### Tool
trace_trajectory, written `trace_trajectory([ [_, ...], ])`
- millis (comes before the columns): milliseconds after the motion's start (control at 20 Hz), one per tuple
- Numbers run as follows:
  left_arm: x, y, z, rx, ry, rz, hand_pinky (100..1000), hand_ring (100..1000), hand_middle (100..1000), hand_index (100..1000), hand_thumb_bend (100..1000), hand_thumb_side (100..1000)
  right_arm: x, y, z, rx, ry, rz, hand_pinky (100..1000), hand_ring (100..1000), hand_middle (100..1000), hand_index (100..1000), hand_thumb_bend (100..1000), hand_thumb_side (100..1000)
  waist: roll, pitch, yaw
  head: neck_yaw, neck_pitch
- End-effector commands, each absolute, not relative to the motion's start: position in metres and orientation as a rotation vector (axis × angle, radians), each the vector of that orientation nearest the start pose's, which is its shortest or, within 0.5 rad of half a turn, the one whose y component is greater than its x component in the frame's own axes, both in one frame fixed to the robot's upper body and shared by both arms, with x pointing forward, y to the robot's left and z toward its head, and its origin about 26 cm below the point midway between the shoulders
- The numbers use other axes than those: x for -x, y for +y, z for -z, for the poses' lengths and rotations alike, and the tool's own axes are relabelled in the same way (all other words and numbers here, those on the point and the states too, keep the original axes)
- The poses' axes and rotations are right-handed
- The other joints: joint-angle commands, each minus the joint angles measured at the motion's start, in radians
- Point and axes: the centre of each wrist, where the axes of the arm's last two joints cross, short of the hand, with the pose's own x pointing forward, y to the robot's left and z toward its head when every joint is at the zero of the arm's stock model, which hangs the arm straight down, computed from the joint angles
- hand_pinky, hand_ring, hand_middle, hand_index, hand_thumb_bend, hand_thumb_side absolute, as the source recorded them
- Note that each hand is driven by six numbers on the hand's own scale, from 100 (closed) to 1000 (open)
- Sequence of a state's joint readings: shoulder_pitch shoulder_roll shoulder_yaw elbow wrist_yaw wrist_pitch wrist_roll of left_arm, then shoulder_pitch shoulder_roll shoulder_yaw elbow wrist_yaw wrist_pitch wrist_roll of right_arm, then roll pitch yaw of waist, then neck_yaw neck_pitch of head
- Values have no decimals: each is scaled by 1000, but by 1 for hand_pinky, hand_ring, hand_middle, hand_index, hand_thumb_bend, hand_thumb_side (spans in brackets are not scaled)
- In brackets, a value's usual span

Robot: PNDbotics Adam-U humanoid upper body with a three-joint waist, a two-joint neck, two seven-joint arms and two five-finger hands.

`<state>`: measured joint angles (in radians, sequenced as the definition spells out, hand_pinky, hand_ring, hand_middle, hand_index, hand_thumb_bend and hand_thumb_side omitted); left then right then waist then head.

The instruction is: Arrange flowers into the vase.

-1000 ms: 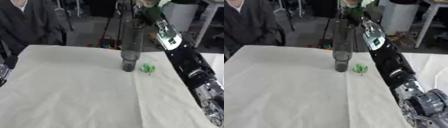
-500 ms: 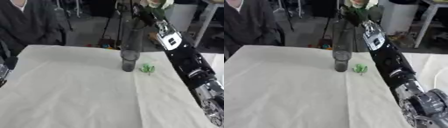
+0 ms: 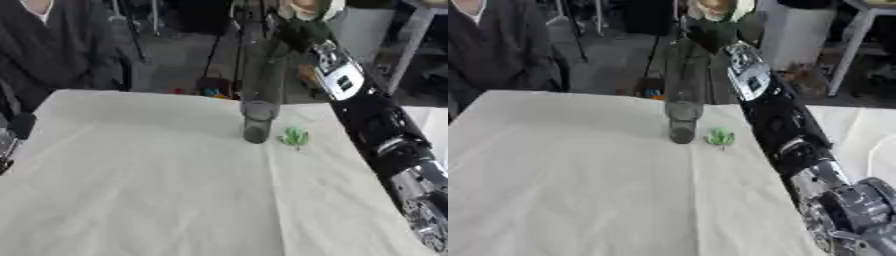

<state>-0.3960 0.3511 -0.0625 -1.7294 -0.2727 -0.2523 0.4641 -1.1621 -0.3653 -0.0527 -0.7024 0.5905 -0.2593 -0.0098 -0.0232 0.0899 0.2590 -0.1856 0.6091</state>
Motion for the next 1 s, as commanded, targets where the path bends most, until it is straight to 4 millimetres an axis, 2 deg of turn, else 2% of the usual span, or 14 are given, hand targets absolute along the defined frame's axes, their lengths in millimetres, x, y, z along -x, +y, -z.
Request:
trace_trajectory([
  [50,-347,264,-175,-618,-2480,133,600,430,468,390,746,331,-509,-274,-267,795,-2015,-791,627,730,527,546,100,855,5,-17,-1,3,-7],
  [500,-346,266,-173,-627,-2473,134,601,430,468,390,744,330,-509,-279,-276,827,-2009,-829,590,668,480,483,100,826,2,-23,-11,8,-3],
  [1000,-346,267,-172,-632,-2470,133,601,429,468,390,743,330,-509,-281,-276,833,-2002,-835,593,691,509,521,100,825,1,-26,-16,12,-3],
])
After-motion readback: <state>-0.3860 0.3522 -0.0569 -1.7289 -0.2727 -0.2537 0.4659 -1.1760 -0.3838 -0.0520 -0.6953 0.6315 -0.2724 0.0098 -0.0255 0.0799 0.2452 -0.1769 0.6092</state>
